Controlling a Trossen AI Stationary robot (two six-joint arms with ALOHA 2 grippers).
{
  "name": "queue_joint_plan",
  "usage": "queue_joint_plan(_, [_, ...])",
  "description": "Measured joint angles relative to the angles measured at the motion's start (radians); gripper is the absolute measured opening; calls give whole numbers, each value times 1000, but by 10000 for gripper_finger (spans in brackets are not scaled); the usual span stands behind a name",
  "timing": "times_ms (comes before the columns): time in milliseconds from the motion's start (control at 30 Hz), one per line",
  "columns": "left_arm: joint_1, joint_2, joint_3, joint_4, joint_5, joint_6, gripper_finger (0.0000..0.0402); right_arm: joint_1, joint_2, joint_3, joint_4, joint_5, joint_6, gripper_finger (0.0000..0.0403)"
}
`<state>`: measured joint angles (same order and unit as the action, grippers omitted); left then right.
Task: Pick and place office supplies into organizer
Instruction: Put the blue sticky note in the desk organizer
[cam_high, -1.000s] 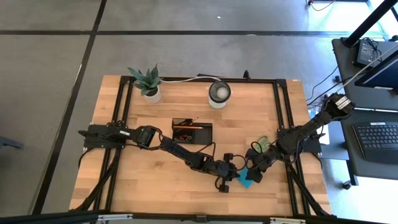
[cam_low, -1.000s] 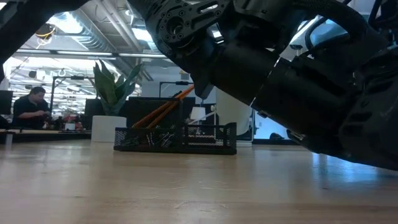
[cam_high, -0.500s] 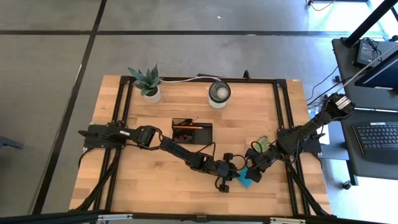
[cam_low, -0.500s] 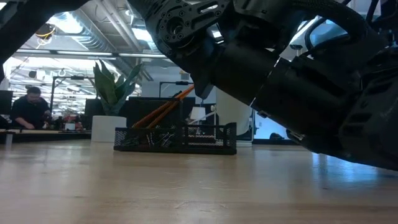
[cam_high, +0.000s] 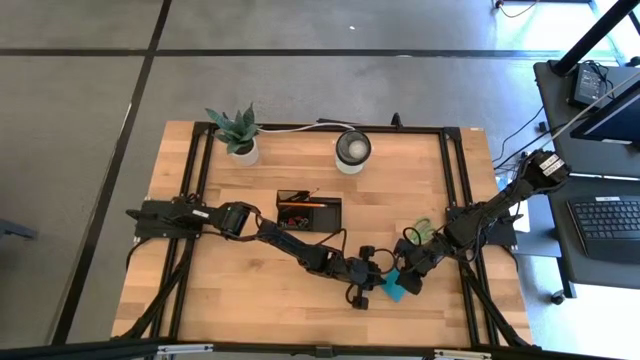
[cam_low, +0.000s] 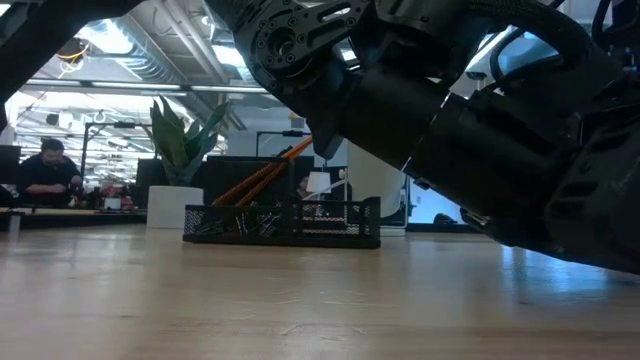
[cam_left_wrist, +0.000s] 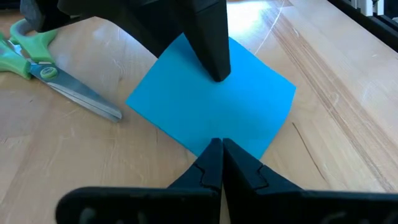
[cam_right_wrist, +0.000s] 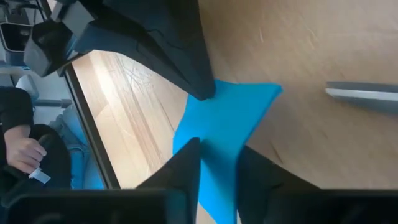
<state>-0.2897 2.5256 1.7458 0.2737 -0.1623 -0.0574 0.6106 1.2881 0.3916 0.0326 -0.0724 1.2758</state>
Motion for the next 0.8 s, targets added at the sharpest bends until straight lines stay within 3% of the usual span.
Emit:
queue_joint_plan(433, [1, -6, 0, -13, 7, 26, 8, 0, -2, 2, 5, 1, -41, 24])
queue_joint_plan(800, [-5, -179, -5, -428, -20, 83, 25, 0, -2, 2, 57, 0, -54, 7])
